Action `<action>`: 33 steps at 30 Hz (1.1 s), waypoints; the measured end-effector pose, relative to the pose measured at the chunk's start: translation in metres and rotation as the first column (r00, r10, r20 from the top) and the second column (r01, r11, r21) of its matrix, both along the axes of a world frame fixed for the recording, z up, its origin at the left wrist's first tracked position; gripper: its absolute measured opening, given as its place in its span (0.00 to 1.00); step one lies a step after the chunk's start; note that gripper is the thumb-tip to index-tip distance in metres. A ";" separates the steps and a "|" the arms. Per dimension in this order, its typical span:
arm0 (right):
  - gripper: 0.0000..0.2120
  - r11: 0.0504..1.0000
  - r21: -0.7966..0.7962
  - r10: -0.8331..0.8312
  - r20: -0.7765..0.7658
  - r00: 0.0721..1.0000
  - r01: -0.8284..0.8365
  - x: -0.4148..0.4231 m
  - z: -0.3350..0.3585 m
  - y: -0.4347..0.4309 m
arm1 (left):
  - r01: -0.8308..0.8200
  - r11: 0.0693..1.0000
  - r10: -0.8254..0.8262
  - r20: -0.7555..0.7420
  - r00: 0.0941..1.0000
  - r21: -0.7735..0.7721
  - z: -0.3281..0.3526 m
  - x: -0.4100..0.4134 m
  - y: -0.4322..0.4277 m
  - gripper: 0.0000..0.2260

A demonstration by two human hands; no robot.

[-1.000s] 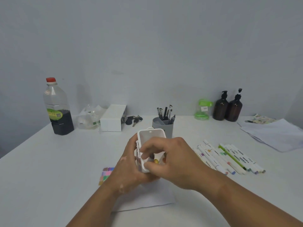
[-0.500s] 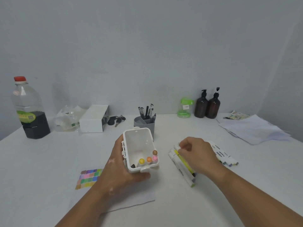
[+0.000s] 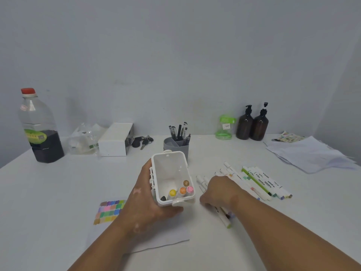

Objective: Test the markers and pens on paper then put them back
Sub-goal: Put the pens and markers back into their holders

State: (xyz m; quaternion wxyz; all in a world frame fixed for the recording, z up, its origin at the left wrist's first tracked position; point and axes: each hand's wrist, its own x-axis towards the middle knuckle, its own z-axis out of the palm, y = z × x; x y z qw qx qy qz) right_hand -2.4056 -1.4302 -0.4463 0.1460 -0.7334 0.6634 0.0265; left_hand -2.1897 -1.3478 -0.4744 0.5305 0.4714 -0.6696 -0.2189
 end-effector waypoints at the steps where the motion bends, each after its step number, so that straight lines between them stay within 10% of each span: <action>1: 0.08 0.999 -0.002 0.041 -0.026 0.999 -0.041 0.002 -0.003 0.000 | -0.001 1.000 0.001 -0.001 1.000 0.000 0.000 0.000 0.000 0.51; 5: 0.27 0.993 -0.097 0.055 -0.070 0.996 -0.061 0.003 -0.013 0.005 | 0.006 1.000 -0.006 -0.003 1.000 0.007 -0.001 0.001 -0.001 0.50; 10: 0.02 0.987 0.017 -0.156 0.280 0.947 0.158 -0.010 0.015 0.012 | 0.028 0.999 -0.028 -0.011 1.000 0.018 -0.001 0.002 0.001 0.51; 14: 0.04 0.969 -0.006 -0.098 0.909 0.406 0.247 -0.014 0.082 0.023 | 0.033 0.999 -0.033 -0.003 0.999 0.018 0.000 0.002 0.000 0.51; 16: 0.06 0.983 -0.072 0.061 0.996 0.068 0.172 -0.001 0.117 0.036 | 0.035 0.999 -0.035 -0.003 0.999 0.020 0.000 0.002 0.000 0.51; 18: 0.04 0.974 -0.198 0.202 0.979 -0.026 0.109 0.017 0.137 0.048 | 0.027 0.999 -0.027 0.000 1.000 0.034 0.000 0.001 0.000 0.51; 22: 0.08 0.943 -0.302 0.303 0.953 0.016 0.136 0.052 0.139 0.061 | 0.010 1.000 -0.010 0.015 1.000 0.026 0.002 0.000 0.001 0.50; 33: 0.07 0.842 -0.444 0.533 0.596 0.601 -0.306 0.057 0.095 0.062 | 0.037 0.998 -0.035 0.030 0.999 -0.042 0.008 -0.002 0.001 0.50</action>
